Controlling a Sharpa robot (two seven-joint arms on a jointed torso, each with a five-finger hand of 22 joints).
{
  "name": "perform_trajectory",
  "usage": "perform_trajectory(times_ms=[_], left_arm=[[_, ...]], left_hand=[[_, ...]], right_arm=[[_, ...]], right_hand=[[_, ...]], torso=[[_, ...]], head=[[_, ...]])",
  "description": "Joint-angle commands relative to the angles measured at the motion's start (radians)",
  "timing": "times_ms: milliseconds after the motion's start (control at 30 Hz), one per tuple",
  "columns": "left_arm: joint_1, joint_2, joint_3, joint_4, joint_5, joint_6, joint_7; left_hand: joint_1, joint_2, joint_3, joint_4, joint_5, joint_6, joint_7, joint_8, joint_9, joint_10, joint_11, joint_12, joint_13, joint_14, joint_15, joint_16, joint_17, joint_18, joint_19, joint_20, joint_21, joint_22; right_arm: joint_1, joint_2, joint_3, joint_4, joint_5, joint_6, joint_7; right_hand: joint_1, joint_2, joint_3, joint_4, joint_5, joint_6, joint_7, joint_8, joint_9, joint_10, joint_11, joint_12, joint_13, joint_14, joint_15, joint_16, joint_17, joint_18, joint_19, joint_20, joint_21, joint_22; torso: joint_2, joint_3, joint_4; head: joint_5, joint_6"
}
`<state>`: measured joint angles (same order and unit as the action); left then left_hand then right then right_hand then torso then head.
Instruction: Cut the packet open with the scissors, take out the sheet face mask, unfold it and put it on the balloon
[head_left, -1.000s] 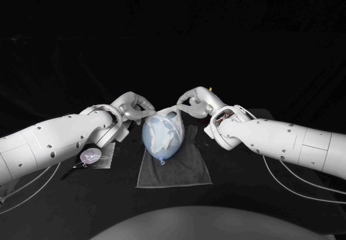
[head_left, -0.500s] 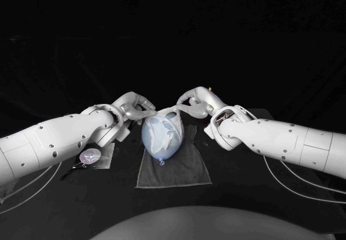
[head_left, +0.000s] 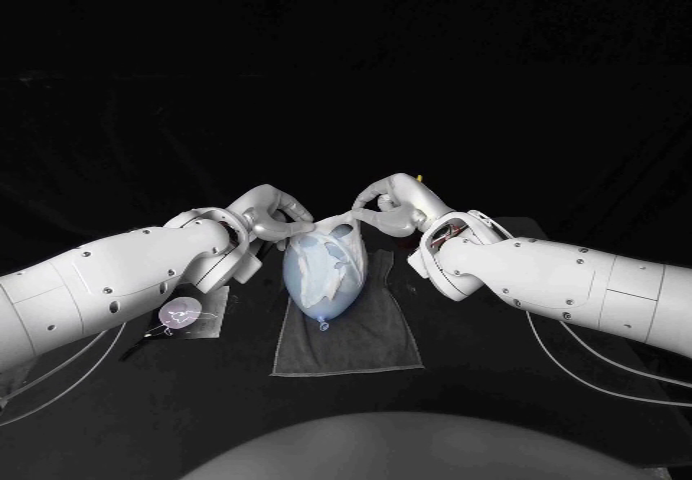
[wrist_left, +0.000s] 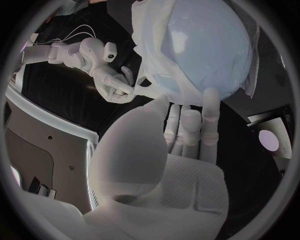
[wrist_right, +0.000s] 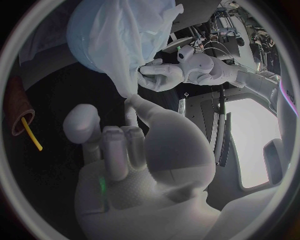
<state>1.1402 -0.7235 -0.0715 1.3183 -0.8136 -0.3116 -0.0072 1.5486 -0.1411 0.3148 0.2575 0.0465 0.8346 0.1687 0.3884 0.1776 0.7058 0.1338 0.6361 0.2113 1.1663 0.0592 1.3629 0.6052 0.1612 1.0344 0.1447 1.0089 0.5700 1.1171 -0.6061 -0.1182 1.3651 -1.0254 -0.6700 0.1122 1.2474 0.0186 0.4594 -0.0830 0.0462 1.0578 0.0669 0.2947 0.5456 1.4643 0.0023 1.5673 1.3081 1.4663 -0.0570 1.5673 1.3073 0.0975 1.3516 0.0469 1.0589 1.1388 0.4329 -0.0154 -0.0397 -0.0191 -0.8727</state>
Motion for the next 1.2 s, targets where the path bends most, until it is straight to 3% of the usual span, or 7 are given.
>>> perform_trajectory(times_ms=[33,233,467,667,800,1200], left_arm=[[0.003,0.006,0.001,-0.006,-0.010,0.019,-0.005],[0.004,0.012,0.002,-0.010,-0.030,0.029,-0.015],[0.004,0.016,0.002,-0.009,-0.037,0.024,-0.002],[0.004,0.018,0.002,-0.005,-0.043,0.007,0.014],[0.004,0.018,0.002,-0.004,-0.045,-0.011,0.024],[0.004,0.016,0.002,-0.001,-0.032,-0.073,0.056]], left_hand=[[-0.001,0.005,0.004,-0.004,0.002,0.003,0.001,-0.008,-0.002,-0.005,-0.001,0.007,0.001,-0.003,-0.002,0.004,0.004,0.019,0.002,0.001,0.006,0.004],[0.011,-0.003,0.006,-0.021,0.002,0.039,-0.008,-0.002,-0.001,0.007,-0.005,0.023,0.004,0.005,-0.005,0.015,0.019,0.016,0.013,-0.001,0.021,0.024],[0.024,0.022,0.033,-0.042,0.002,0.124,-0.030,0.027,0.014,0.057,-0.024,0.056,0.012,0.026,-0.020,0.031,0.053,0.011,0.033,-0.012,0.048,0.061],[0.032,0.039,0.057,-0.077,0.002,0.184,-0.043,0.055,0.033,0.122,-0.053,0.102,0.028,0.075,-0.044,0.060,0.138,0.000,0.073,-0.032,0.097,0.133],[0.031,0.043,0.083,-0.099,0.002,0.195,-0.045,0.065,0.048,0.153,-0.072,0.124,0.036,0.107,-0.061,0.076,0.193,-0.007,0.097,-0.048,0.127,0.177],[0.000,0.037,0.143,-0.121,0.002,0.188,-0.050,0.075,0.080,0.168,-0.083,0.144,0.041,0.131,-0.072,0.085,0.225,-0.014,0.117,-0.062,0.156,0.217]], right_arm=[[0.001,-0.001,0.001,0.002,-0.001,-0.008,0.008],[0.001,0.002,0.001,-0.007,-0.001,-0.015,0.010],[0.001,0.017,0.001,-0.038,0.000,-0.019,0.011],[0.002,0.029,0.001,-0.065,0.000,-0.017,0.010],[0.003,0.035,0.001,-0.078,-0.001,-0.016,0.009],[0.006,0.050,0.001,-0.106,-0.023,0.000,-0.005]], right_hand=[[0.000,0.006,0.007,0.002,0.002,0.008,0.000,0.009,0.060,0.106,-0.008,0.003,0.263,0.104,-0.009,0.003,0.264,0.018,0.004,-0.006,0.007,0.001],[-0.001,0.005,0.008,0.001,0.002,0.007,0.000,0.011,0.061,0.106,-0.008,0.003,0.263,0.104,-0.010,0.003,0.264,0.018,0.004,-0.006,0.005,0.000],[-0.002,0.006,0.009,0.001,0.002,0.007,0.000,0.012,0.062,0.106,-0.008,0.003,0.263,0.104,-0.010,0.003,0.264,0.018,0.004,-0.007,0.005,0.000],[-0.002,0.006,0.009,0.001,0.002,0.007,0.000,0.012,0.062,0.106,-0.008,0.003,0.263,0.104,-0.010,0.003,0.264,0.018,0.004,-0.007,0.005,0.000],[-0.002,0.006,0.009,0.001,0.002,0.007,0.000,0.012,0.062,0.106,-0.008,0.003,0.263,0.104,-0.010,0.003,0.264,0.018,0.004,-0.007,0.005,0.000],[-0.002,0.005,0.012,-0.002,0.002,0.006,0.000,0.014,0.065,0.106,-0.009,0.003,0.263,0.104,-0.010,0.003,0.264,0.018,0.005,-0.007,0.007,0.002]], torso=[[0.000,-0.0003,-0.0010],[0.000,0.0005,-0.0001],[0.000,-0.0002,0.0004],[0.000,-0.0007,0.0003],[0.000,-0.0003,0.0008],[0.000,-0.0004,0.0000]], head=[[-0.001,0.000],[-0.002,0.000],[-0.005,0.000],[-0.004,0.000],[-0.004,0.000],[-0.005,0.000]])
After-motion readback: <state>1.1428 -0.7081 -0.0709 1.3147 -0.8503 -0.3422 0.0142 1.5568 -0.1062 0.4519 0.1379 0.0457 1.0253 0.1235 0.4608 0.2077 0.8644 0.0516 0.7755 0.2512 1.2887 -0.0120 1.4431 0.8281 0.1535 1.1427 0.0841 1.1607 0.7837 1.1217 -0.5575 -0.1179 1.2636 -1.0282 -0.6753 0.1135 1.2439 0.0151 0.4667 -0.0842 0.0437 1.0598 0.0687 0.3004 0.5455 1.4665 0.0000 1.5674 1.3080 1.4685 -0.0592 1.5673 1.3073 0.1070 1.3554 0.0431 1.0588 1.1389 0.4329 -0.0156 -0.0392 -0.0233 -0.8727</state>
